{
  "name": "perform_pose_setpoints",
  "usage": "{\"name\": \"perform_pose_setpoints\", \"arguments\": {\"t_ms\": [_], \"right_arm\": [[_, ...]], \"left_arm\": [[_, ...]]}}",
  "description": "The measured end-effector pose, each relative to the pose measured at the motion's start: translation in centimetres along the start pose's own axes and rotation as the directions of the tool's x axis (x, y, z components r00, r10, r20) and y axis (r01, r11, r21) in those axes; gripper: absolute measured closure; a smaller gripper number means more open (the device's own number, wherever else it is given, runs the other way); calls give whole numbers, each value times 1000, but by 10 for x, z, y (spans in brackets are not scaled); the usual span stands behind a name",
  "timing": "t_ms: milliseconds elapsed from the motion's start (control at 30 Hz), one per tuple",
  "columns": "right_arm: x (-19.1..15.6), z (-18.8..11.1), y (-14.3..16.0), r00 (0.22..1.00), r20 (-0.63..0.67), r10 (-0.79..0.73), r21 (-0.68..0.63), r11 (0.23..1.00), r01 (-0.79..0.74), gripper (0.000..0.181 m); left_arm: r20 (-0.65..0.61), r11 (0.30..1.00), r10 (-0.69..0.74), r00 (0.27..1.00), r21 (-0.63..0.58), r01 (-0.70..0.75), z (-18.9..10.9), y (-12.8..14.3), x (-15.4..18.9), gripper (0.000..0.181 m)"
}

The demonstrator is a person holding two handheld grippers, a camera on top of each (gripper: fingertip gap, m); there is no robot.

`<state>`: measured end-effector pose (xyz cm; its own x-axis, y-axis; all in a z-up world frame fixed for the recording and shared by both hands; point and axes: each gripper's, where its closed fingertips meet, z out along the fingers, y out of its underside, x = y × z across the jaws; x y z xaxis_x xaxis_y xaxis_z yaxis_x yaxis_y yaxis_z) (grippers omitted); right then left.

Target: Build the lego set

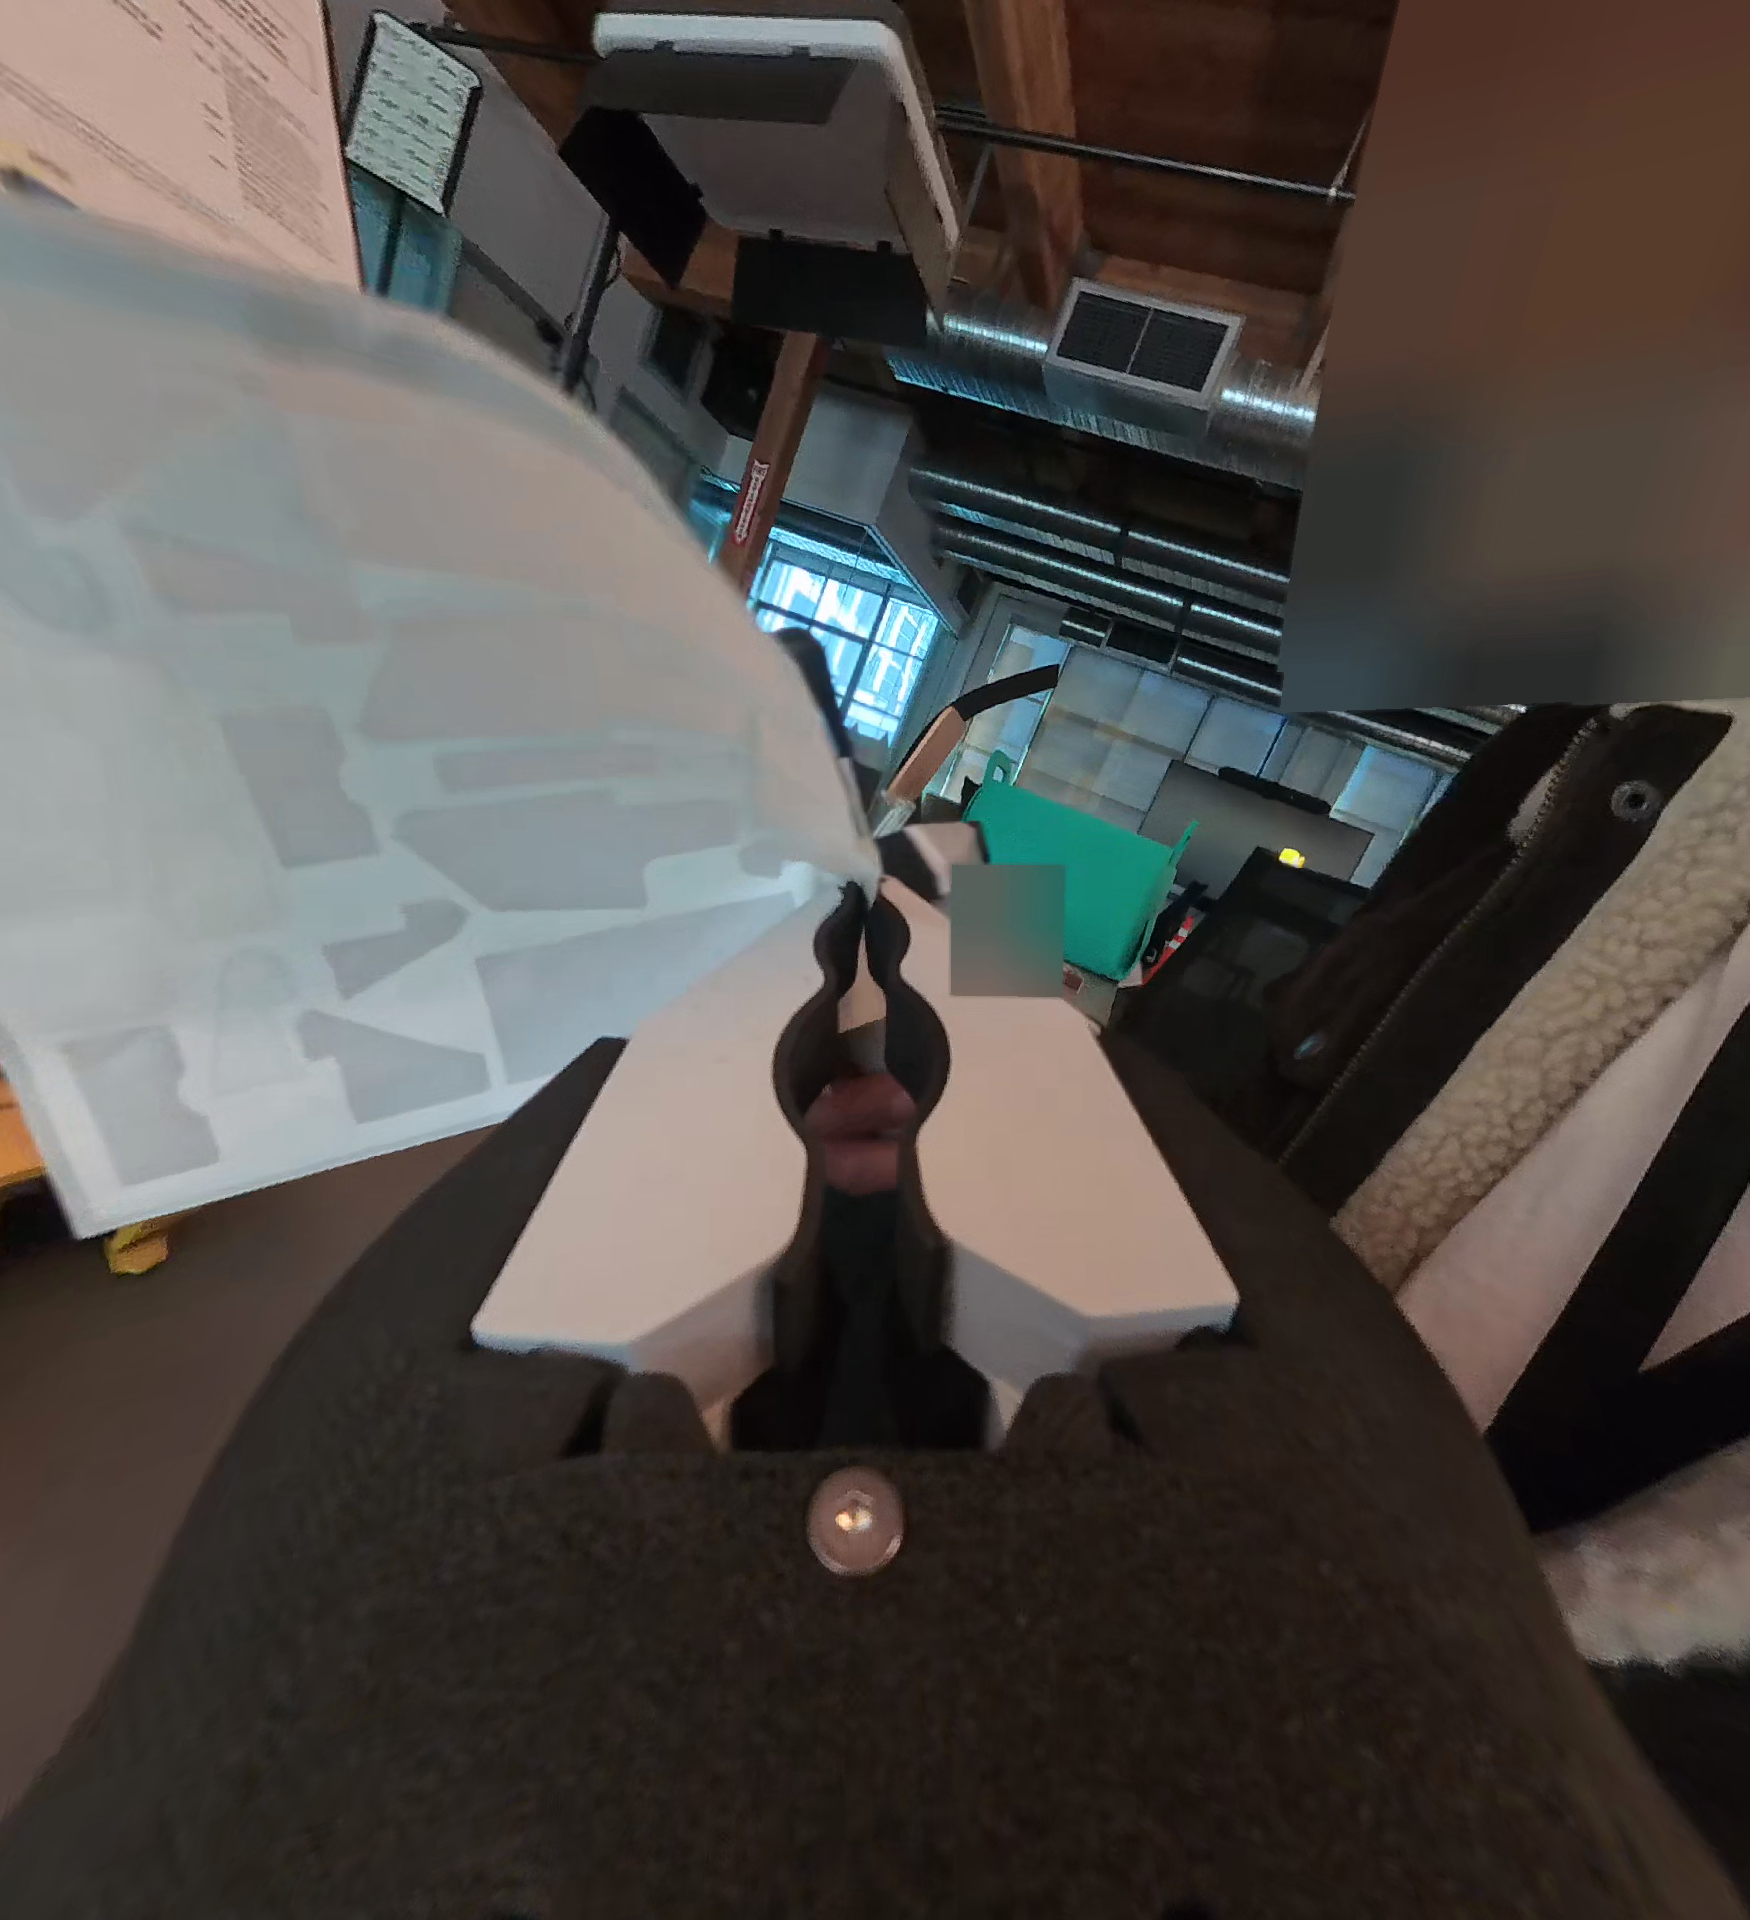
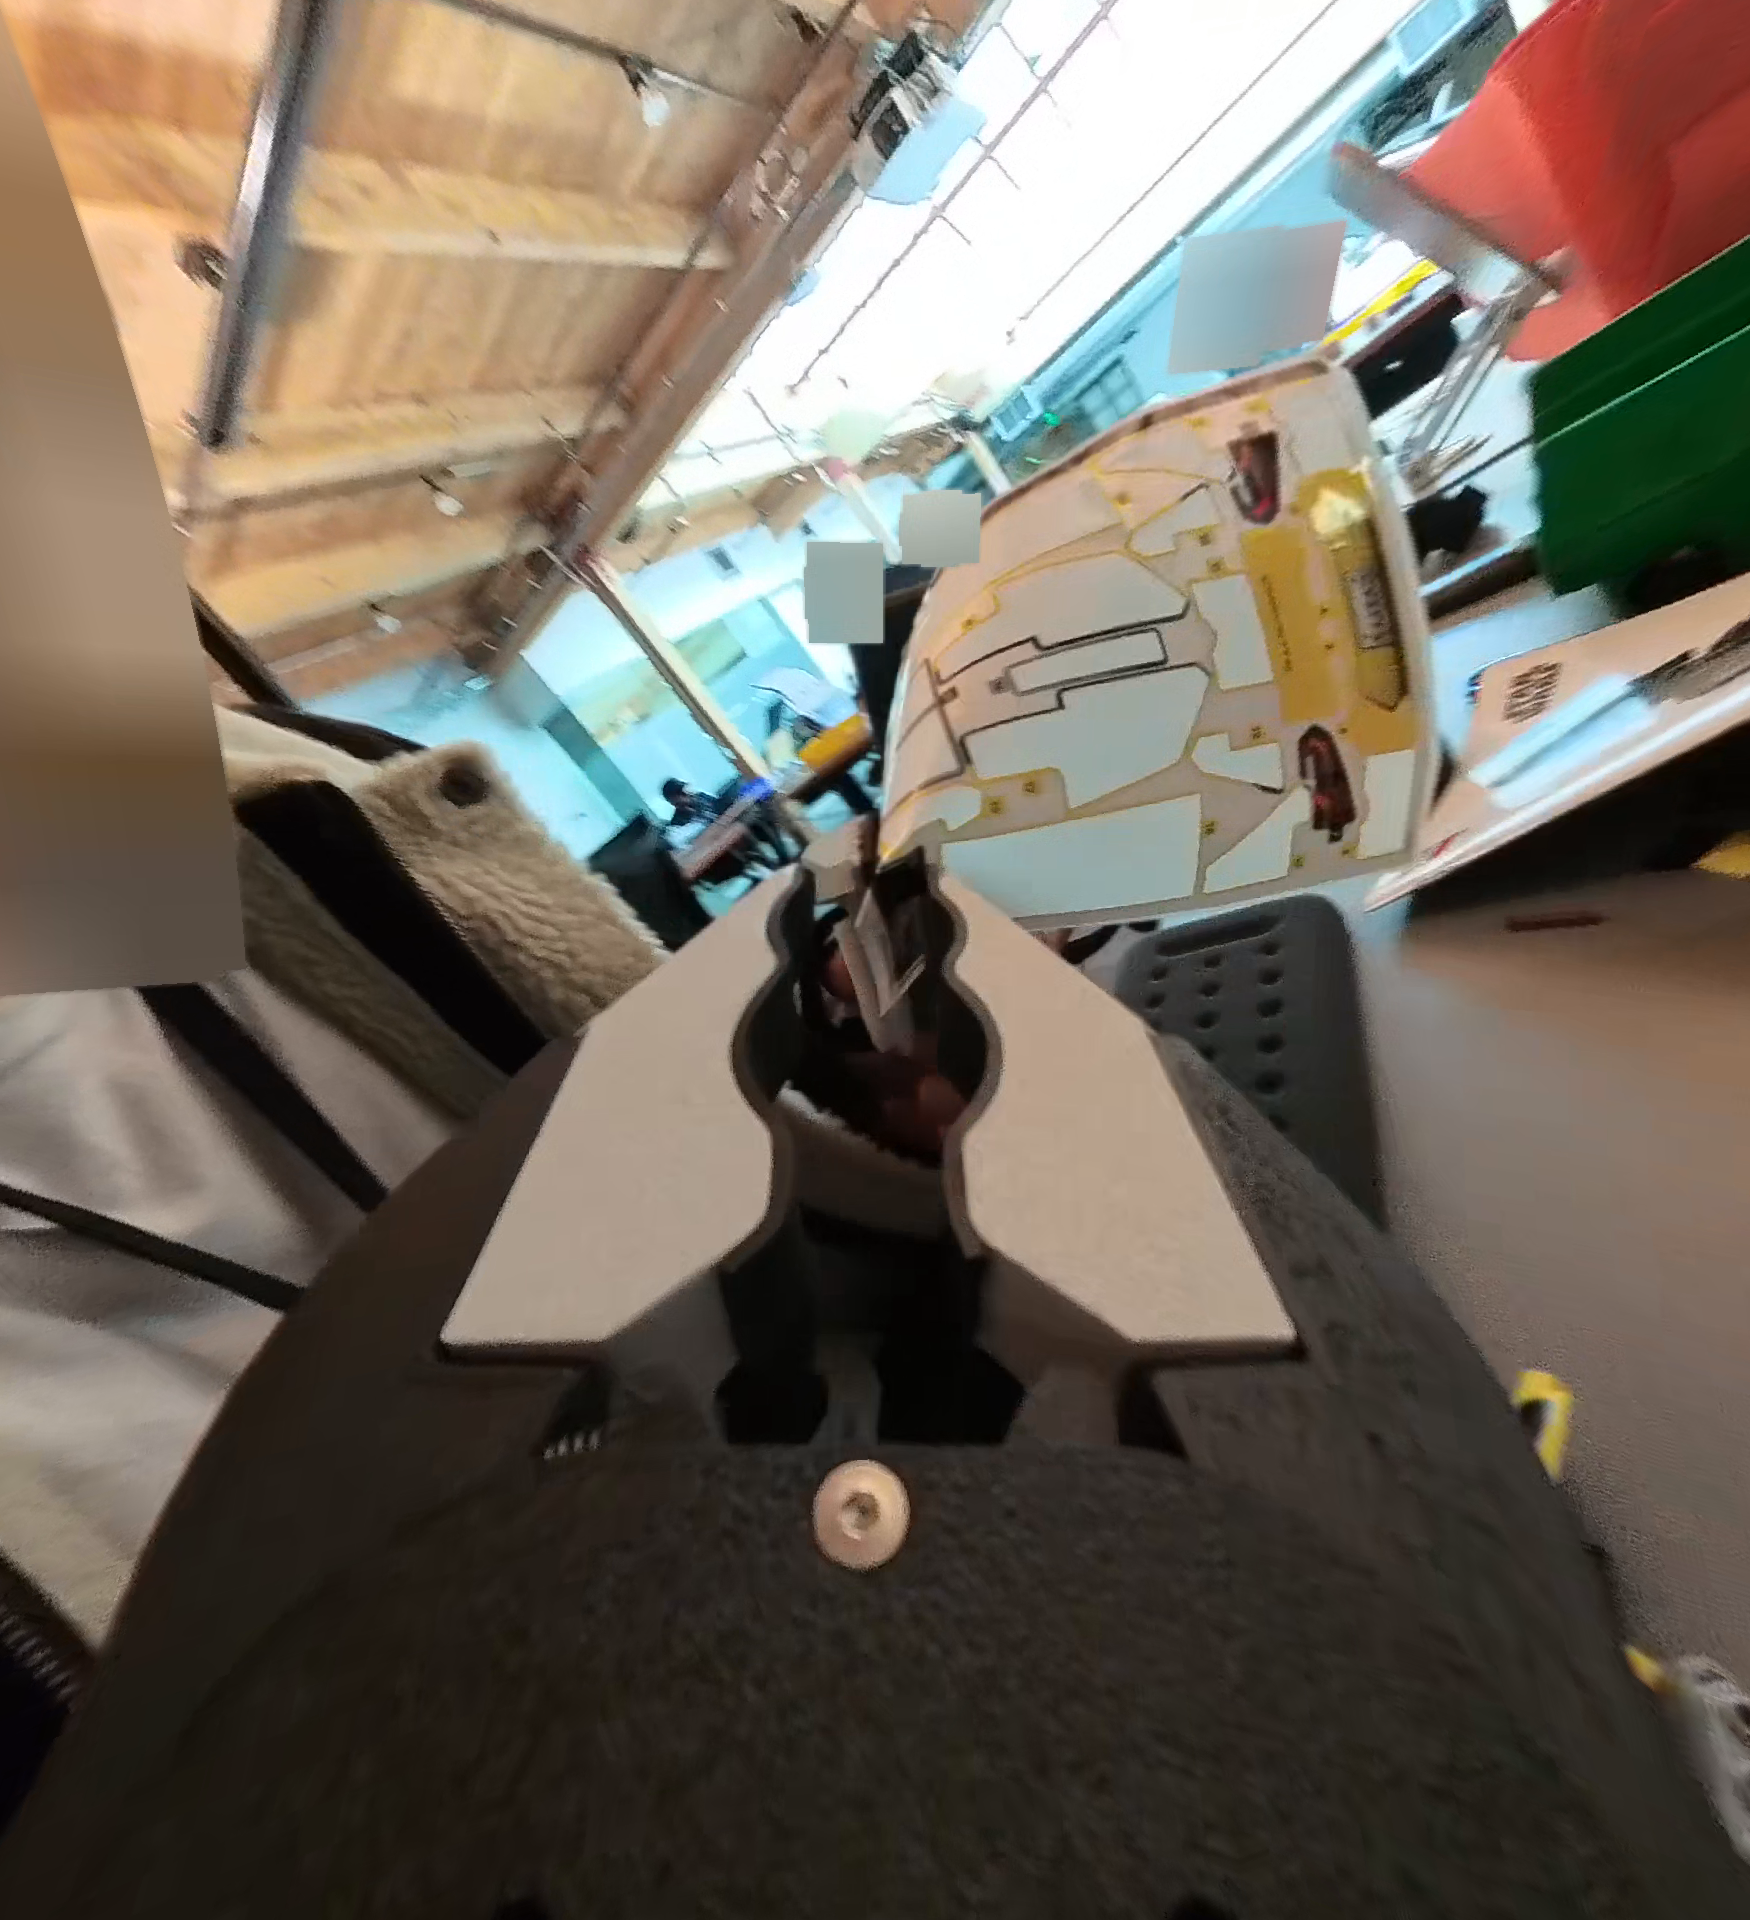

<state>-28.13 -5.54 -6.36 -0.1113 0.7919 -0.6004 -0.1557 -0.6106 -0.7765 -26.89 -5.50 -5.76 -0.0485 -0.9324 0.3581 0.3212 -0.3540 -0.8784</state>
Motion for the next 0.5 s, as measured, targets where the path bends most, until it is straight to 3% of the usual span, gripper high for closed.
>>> {"name": "perform_pose_setpoints", "arguments": {"t_ms": [67,333,500], "right_arm": [[-1,-2,1,996,57,71,13,997,-72,170],[-5,-3,4,956,190,224,2,973,-229,172],[0,-5,5,941,197,275,1,960,-280,172]], "left_arm": [[-3,1000,21,1000,-13,-21,1,1,3,181],[-7,996,79,997,-40,-79,1,3,7,181],[46,985,147,988,-95,-142,2,8,3,181]]}}
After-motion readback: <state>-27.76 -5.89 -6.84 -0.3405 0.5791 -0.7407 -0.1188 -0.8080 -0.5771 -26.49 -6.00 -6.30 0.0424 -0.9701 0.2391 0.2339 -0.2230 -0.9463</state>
